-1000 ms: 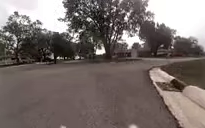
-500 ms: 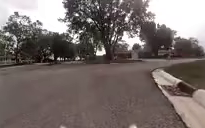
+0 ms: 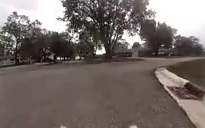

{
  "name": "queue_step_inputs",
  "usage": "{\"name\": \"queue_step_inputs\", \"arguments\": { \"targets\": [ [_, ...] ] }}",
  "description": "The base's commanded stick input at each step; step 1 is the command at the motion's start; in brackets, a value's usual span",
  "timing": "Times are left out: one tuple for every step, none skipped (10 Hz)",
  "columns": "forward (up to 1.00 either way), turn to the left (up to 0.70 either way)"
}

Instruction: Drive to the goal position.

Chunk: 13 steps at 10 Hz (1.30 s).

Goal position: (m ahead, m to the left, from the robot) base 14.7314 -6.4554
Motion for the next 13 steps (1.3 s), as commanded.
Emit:
{"name": "queue_step_inputs", "arguments": {
  "targets": [
    [0.5,-0.5],
    [0.5,-0.5],
    [0.5,-0.08],
    [0.5,0.0],
    [0.5,0.0],
    [0.5,0.0],
    [0.5,0.0],
    [0.5,0.0],
    [0.5,0.0],
    [0.5,0.0],
    [0.5,0.0],
    [0.5,0.0],
    [0.5,0.0]
  ]
}}
